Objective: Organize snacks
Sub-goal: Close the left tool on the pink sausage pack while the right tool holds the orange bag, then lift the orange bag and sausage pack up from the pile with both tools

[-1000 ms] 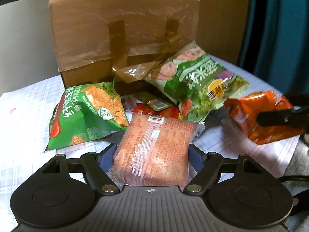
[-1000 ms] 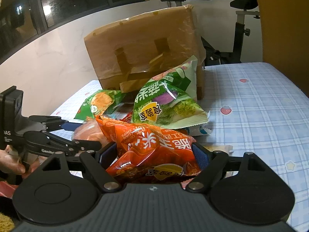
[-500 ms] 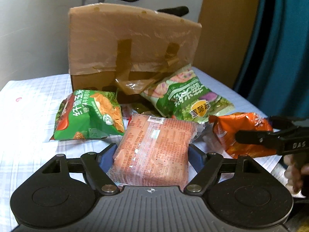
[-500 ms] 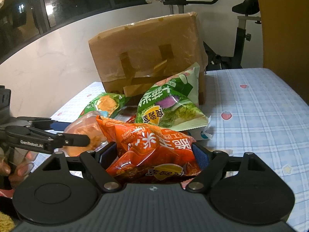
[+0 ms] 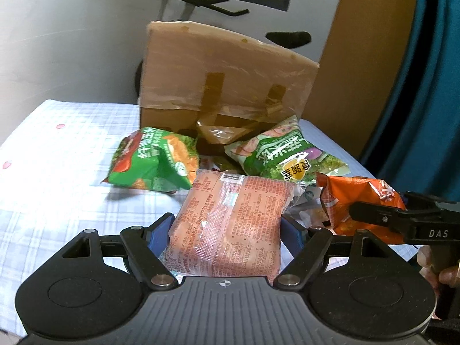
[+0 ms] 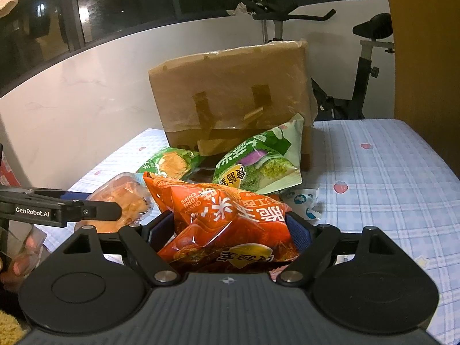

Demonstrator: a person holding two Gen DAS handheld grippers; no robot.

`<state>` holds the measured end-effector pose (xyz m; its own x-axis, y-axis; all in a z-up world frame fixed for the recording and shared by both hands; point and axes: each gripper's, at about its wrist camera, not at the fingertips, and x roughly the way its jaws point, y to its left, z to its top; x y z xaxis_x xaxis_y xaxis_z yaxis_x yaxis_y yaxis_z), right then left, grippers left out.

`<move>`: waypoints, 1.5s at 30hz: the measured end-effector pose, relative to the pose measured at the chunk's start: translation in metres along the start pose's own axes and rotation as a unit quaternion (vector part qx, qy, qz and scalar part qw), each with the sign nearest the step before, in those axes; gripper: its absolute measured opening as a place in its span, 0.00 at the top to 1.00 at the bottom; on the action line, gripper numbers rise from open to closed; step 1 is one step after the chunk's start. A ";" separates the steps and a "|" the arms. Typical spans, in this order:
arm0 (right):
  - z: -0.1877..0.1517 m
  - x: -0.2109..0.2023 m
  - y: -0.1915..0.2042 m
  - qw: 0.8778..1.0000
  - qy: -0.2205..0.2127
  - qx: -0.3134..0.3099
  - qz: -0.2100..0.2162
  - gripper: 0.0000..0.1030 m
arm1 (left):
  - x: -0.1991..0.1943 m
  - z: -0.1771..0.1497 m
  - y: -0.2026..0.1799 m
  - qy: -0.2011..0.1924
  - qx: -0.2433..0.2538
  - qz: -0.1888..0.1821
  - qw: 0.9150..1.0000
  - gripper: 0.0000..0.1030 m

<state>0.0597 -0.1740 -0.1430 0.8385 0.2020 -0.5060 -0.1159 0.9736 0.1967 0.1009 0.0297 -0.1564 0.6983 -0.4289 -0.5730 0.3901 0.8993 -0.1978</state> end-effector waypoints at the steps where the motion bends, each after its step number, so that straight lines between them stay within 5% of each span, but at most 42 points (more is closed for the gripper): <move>1: 0.000 -0.001 0.001 1.000 -0.001 -0.001 0.001 0.18 | -0.002 0.000 0.000 -0.002 -0.003 0.004 1.000 0.22; 22: 0.021 -0.017 0.011 0.997 -0.062 -0.027 0.024 0.18 | -0.036 0.018 0.019 -0.079 -0.055 0.052 0.994 0.23; 26: 0.036 -0.021 0.000 0.996 -0.084 -0.018 0.020 0.18 | -0.044 0.031 0.025 -0.102 -0.060 0.055 0.991 0.34; 30: 0.051 -0.020 -0.008 0.995 -0.101 -0.016 0.017 0.18 | -0.042 0.044 0.028 -0.122 -0.038 0.049 0.991 0.34; 33: 0.059 -0.010 -0.012 0.994 -0.103 -0.017 0.017 0.18 | -0.010 0.041 0.038 -0.073 -0.029 0.050 0.996 0.37; 36: 0.062 0.004 -0.012 0.996 -0.091 -0.013 0.010 0.18 | -0.011 0.034 0.060 -0.042 -0.085 0.002 0.995 0.36; 39: 0.058 0.007 -0.011 0.995 -0.089 -0.015 0.034 0.18 | -0.033 0.035 0.056 -0.037 -0.065 0.028 0.997 0.24; 42: 0.054 0.018 -0.011 0.997 -0.069 -0.009 0.037 0.18 | -0.043 0.028 0.060 -0.013 -0.075 0.037 0.996 0.23; 45: 0.050 0.024 -0.011 0.996 -0.070 0.011 0.052 0.18 | -0.040 0.012 0.054 0.019 -0.031 0.040 0.999 0.21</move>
<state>0.1075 -0.1853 -0.1157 0.8889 0.2831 -0.3601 -0.1953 0.9453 0.2611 0.1013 0.0945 -0.1349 0.7020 -0.3538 -0.6181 0.2955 0.9344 -0.1992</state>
